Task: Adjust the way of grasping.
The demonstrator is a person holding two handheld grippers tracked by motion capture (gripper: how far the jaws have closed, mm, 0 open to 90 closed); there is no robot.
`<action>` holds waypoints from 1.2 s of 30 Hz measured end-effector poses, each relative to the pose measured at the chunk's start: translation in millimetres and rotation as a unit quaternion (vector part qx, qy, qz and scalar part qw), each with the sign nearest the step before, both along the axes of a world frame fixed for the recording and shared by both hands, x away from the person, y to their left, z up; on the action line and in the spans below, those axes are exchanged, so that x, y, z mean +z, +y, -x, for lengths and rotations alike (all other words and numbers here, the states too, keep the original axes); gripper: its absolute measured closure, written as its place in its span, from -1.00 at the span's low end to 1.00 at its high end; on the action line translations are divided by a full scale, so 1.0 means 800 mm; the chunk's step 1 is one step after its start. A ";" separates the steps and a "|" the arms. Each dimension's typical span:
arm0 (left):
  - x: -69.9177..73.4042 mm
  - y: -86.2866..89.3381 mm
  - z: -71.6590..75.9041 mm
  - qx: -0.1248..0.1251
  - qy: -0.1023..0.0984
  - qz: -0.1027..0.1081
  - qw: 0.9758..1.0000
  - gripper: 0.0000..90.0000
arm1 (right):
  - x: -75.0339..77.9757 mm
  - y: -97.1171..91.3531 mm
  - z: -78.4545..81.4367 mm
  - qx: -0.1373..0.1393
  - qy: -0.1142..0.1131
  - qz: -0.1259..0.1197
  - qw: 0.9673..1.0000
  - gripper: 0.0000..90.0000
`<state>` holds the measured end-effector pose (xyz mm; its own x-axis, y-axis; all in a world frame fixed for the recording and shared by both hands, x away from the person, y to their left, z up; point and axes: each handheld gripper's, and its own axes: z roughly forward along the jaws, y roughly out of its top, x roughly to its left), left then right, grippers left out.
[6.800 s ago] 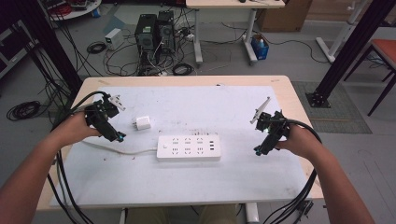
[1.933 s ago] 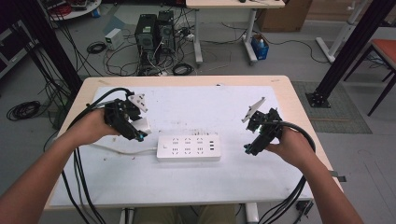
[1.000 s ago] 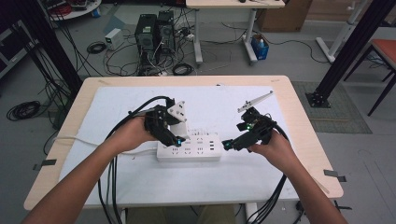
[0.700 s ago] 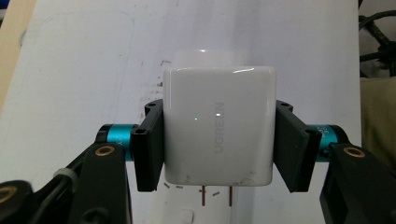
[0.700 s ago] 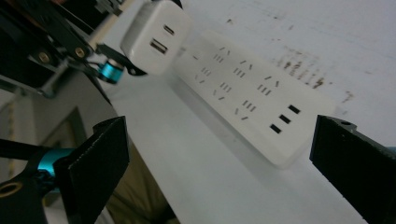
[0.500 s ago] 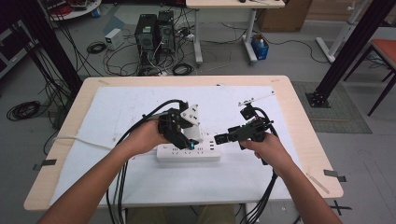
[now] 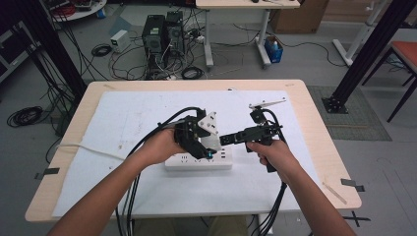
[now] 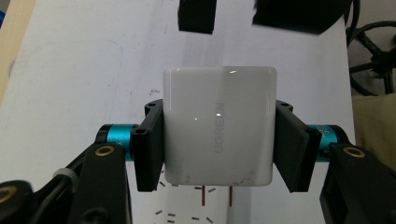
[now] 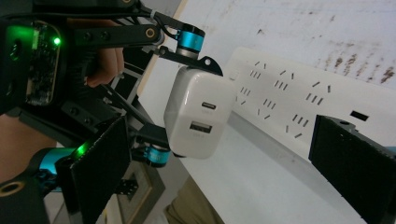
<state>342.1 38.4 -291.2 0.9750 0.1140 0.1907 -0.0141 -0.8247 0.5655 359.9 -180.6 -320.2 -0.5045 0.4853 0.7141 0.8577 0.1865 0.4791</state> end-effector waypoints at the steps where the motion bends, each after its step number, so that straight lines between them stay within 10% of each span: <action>1: -0.001 -0.001 0.001 0.002 0.001 0.003 1.000 -0.06 | -0.001 0.002 -0.001 -0.001 0.007 -0.002 1.000 -0.88; 12: -0.001 -0.006 0.002 -0.003 -0.006 -0.001 1.000 -0.06 | -0.017 0.009 -0.009 -0.007 0.066 -0.059 0.996 -0.44; 36: 0.001 -0.012 0.005 -0.010 -0.023 -0.003 1.000 -0.06 | -0.031 0.018 -0.011 -0.004 0.093 -0.086 0.992 0.11</action>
<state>337.9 28.6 -290.3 0.9673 0.0941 0.2354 -0.0555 -0.8276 0.5586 368.5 -166.6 -344.7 -0.3538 0.3507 0.8671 0.9350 0.1088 0.3375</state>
